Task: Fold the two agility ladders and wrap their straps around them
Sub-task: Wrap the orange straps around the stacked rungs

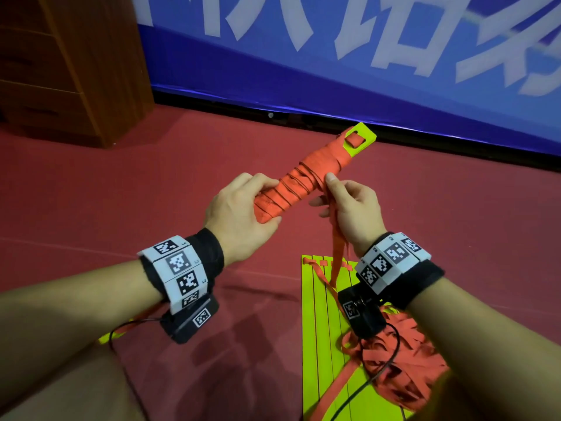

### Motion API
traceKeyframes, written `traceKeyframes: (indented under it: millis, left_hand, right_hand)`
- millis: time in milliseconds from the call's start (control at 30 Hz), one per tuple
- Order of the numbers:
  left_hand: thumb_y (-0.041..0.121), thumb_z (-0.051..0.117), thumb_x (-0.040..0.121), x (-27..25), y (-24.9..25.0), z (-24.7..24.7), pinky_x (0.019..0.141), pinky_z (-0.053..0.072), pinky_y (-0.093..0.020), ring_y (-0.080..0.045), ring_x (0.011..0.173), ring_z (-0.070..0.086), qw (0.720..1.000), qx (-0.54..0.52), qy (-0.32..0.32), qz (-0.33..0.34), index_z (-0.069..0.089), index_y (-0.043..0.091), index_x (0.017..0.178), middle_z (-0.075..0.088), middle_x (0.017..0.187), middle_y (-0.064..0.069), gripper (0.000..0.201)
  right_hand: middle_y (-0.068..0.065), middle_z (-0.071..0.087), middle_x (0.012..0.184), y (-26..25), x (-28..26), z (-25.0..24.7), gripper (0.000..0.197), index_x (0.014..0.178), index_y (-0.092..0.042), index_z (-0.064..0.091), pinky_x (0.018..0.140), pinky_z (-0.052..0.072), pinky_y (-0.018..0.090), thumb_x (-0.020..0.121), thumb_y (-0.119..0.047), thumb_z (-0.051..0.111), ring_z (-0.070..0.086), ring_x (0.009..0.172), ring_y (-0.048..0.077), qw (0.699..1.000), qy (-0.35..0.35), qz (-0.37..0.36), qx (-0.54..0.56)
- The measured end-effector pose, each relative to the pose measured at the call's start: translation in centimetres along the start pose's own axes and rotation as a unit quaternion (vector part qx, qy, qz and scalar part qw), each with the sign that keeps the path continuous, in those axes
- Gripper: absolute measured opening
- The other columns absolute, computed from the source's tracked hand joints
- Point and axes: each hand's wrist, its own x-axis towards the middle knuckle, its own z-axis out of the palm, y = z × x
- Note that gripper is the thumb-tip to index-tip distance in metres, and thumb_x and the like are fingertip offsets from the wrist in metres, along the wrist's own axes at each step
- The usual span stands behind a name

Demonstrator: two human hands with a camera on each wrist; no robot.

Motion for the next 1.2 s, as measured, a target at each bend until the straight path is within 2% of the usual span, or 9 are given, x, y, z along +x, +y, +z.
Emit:
traceKeyframes:
  millis: [167,400,533,667,767,867,967,1100,1200]
  left_hand:
    - [0.021,0.084,0.072,0.0,-0.3,-0.1,0.089,0.054,-0.035,-0.009,0.094,0.061,0.999,-0.035,-0.003,-0.029,0.067,0.027,0.117,0.063,0.103,0.011,0.049]
    - [0.017,0.084,0.072,0.1,-0.3,0.1,0.093,0.053,-0.032,-0.01,0.096,0.063,0.997,-0.066,-0.01,-0.049,0.069,0.024,0.115,0.068,0.106,0.006,0.046]
    - [0.022,0.083,0.072,0.3,-0.5,0.3,0.094,0.053,-0.036,-0.012,0.098,0.063,0.997,-0.057,-0.013,-0.052,0.069,0.025,0.115,0.068,0.106,0.006,0.046]
    - [0.025,0.083,0.072,0.4,-0.9,0.3,0.095,0.053,-0.036,-0.012,0.1,0.063,0.997,-0.044,-0.012,-0.069,0.068,0.027,0.116,0.068,0.107,0.007,0.047]
    - [0.026,0.082,0.072,0.5,-1.0,0.2,0.096,0.053,-0.037,-0.012,0.1,0.064,0.997,-0.041,-0.012,-0.071,0.068,0.028,0.116,0.068,0.107,0.007,0.047]
    - [0.024,0.083,0.072,0.4,-0.9,0.0,0.095,0.054,-0.036,-0.012,0.099,0.064,0.997,-0.041,-0.007,-0.072,0.069,0.027,0.116,0.069,0.107,0.007,0.046]
    - [0.025,0.083,0.072,0.5,-1.0,-0.2,0.094,0.054,-0.036,-0.012,0.098,0.064,0.996,-0.041,-0.007,-0.077,0.068,0.027,0.116,0.069,0.107,0.007,0.047]
    - [0.026,0.083,0.073,0.3,-1.0,-0.2,0.093,0.055,-0.037,-0.012,0.097,0.065,0.996,-0.042,-0.015,-0.079,0.068,0.029,0.117,0.068,0.107,0.008,0.047]
    - [0.026,0.083,0.072,0.2,-0.8,-0.2,0.093,0.055,-0.036,-0.013,0.097,0.065,0.996,-0.041,-0.019,-0.072,0.068,0.028,0.116,0.068,0.107,0.007,0.046]
  right_hand:
    - [0.001,0.073,0.065,0.3,0.0,-0.3,0.031,0.085,-0.004,0.063,0.054,0.049,0.018,0.104,-0.028,0.058,0.067,0.057,0.008,0.999,-0.036,-0.021,-0.001]
    - [-0.001,0.069,0.061,0.1,-0.3,-0.1,0.027,0.076,-0.012,0.06,0.053,0.048,0.022,0.101,-0.022,0.063,0.062,0.054,0.008,0.998,-0.04,-0.03,0.045]
    - [0.0,0.07,0.067,-0.2,-0.3,-0.3,0.017,0.084,-0.015,0.064,0.041,0.048,0.03,0.101,-0.02,0.062,0.051,0.047,0.01,0.997,-0.019,-0.068,0.001]
    - [0.001,0.076,0.079,1.0,0.1,0.1,0.007,0.097,-0.022,0.067,0.056,0.05,0.031,0.1,-0.026,0.062,0.057,0.052,0.013,0.992,-0.002,-0.118,-0.034]
    - [0.001,0.077,0.076,1.2,0.4,0.2,0.016,0.086,-0.016,0.066,0.074,0.057,0.04,0.099,-0.026,0.064,0.068,0.067,0.02,0.994,0.009,-0.102,-0.04]
    - [0.006,0.074,0.068,1.0,0.6,0.4,0.032,0.081,-0.005,0.055,0.066,0.05,0.041,0.096,-0.032,0.065,0.067,0.066,0.038,0.998,-0.041,-0.039,-0.022]
    - [-0.005,0.062,0.061,1.3,0.6,0.8,0.029,0.075,-0.017,0.058,0.065,0.045,0.04,0.08,-0.043,0.071,0.058,0.065,0.027,0.998,-0.067,0.014,-0.009]
    - [0.004,0.057,0.07,1.6,0.6,0.9,0.022,0.081,-0.013,0.057,0.076,0.047,0.04,0.093,-0.024,0.071,0.056,0.074,0.025,0.995,-0.09,0.014,0.027]
    - [0.005,0.061,0.068,1.6,0.6,0.7,0.016,0.088,-0.01,0.056,0.071,0.05,0.04,0.093,-0.017,0.069,0.059,0.068,0.026,0.995,-0.094,0.008,0.023]
